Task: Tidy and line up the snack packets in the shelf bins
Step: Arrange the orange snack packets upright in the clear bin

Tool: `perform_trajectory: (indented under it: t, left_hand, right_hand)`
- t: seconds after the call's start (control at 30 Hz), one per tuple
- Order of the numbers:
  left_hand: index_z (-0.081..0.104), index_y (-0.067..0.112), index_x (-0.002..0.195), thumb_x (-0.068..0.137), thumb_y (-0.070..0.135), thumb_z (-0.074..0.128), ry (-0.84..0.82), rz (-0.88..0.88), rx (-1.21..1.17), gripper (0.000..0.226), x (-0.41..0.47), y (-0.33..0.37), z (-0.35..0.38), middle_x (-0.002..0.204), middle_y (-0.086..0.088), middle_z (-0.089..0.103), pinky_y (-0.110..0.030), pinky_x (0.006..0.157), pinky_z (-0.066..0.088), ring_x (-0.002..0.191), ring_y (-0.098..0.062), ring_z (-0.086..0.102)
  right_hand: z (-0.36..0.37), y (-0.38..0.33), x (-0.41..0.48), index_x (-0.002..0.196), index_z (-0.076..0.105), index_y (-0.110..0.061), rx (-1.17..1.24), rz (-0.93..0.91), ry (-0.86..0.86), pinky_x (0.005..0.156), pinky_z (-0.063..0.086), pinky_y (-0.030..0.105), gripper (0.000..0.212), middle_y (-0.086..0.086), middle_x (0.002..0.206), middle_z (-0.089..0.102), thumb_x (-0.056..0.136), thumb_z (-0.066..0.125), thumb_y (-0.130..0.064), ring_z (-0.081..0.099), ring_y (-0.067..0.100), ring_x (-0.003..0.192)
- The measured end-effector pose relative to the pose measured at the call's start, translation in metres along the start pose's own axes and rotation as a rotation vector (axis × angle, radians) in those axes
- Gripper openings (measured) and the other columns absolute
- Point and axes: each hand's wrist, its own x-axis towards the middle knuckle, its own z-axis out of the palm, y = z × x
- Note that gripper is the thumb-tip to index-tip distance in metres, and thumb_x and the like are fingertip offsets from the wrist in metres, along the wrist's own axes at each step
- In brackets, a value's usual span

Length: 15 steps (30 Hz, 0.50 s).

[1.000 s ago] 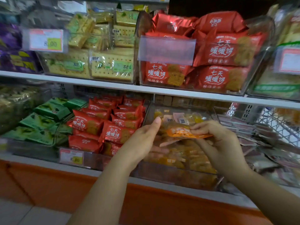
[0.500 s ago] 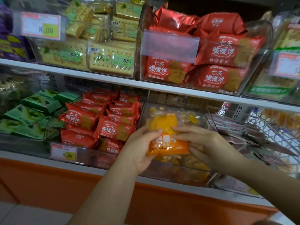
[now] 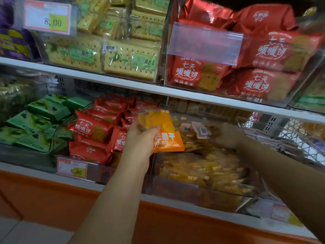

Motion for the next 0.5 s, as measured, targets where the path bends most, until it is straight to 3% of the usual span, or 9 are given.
perform_trajectory:
  t: [0.1,0.23,0.3,0.33,0.4,0.5]
  left_hand:
    - [0.056,0.031,0.093,0.087,0.012,0.065,0.048,-0.004,0.014,0.021,0.005,-0.001,-0.005,0.097,0.001,0.066,-0.036,0.074,0.053,0.084,-0.019,0.067]
    - [0.057,0.018,0.12,0.086,0.021,0.066,0.037,0.019,0.075,0.035,0.004,0.0,-0.01,0.108,-0.006,0.067,-0.035,0.071,0.053,0.086,-0.02,0.068]
    - [0.055,0.02,0.124,0.087,0.023,0.066,0.044,0.045,0.113,0.038,0.003,-0.001,-0.011,0.112,-0.005,0.066,-0.038,0.075,0.054,0.09,-0.02,0.068]
    - [0.054,0.021,0.125,0.088,0.024,0.065,0.046,0.053,0.13,0.038,0.001,-0.002,-0.012,0.113,-0.004,0.065,-0.04,0.078,0.055,0.092,-0.021,0.067]
    - [0.052,0.024,0.123,0.09,0.023,0.062,0.041,0.071,0.164,0.034,-0.001,-0.002,-0.012,0.112,-0.001,0.064,-0.043,0.083,0.054,0.094,-0.021,0.066]
    - [0.053,0.032,0.109,0.093,0.022,0.059,-0.007,0.107,0.237,0.02,-0.005,-0.003,-0.01,0.107,0.002,0.065,-0.041,0.081,0.055,0.09,-0.017,0.067]
  right_hand:
    - [0.006,0.006,0.002,0.127,0.058,-0.02,0.019,0.009,0.146,0.081,0.034,0.02,0.04,0.005,0.13,0.059,0.087,0.063,-0.019,0.054,0.023,0.117]
    - [0.008,0.01,-0.011,0.117,0.065,-0.019,-0.006,-0.019,0.376,0.087,0.046,0.034,0.028,0.01,0.113,0.068,0.091,0.057,-0.016,0.062,0.029,0.105]
    - [0.001,0.005,-0.028,0.115,0.066,-0.014,0.08,-0.139,0.563,0.08,0.047,0.025,0.026,0.007,0.107,0.07,0.089,0.059,-0.011,0.064,0.021,0.098]
    - [-0.004,-0.002,-0.038,0.114,0.066,-0.012,0.137,-0.212,0.61,0.078,0.044,0.018,0.027,0.002,0.104,0.07,0.088,0.061,-0.008,0.063,0.01,0.094]
    - [-0.015,-0.014,-0.062,0.113,0.066,-0.014,0.307,-0.268,0.589,0.072,0.039,0.002,0.027,-0.009,0.097,0.067,0.087,0.062,-0.005,0.057,-0.01,0.083]
    - [-0.028,-0.026,-0.093,0.097,0.064,-0.031,0.61,-0.236,0.437,0.062,0.044,0.002,0.026,-0.024,0.08,0.068,0.087,0.061,-0.007,0.06,-0.015,0.07]
